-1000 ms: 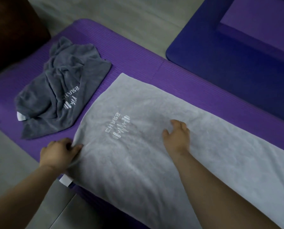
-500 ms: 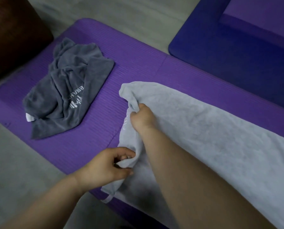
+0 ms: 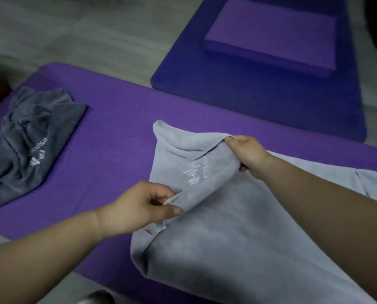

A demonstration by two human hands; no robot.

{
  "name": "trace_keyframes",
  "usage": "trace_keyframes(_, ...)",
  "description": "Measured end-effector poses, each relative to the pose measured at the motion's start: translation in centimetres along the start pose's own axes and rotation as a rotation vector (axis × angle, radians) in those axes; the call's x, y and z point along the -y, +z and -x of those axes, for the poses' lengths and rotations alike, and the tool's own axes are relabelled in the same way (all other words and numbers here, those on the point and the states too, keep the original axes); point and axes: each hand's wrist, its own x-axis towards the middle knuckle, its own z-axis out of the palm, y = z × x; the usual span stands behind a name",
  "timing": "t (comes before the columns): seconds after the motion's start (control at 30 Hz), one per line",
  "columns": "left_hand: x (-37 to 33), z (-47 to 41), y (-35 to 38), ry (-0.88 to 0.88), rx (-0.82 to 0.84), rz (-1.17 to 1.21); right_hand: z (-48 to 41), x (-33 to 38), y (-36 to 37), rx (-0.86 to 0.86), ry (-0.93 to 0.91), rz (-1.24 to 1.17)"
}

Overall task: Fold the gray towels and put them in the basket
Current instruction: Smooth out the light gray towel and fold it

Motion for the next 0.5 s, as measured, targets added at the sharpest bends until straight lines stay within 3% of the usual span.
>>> trace_keyframes(0.27,-12.0,-7.4,17.8,0.137,0.290,-0.226,7.1,-11.5,-20.9,-0.225,0.117,-0.212)
trace_keyframes(0.5,-13.6,-9.2,34.1,0.083,0.462,-0.245,11.5,-21.9,-29.9,-0.244,0.248,-0.360)
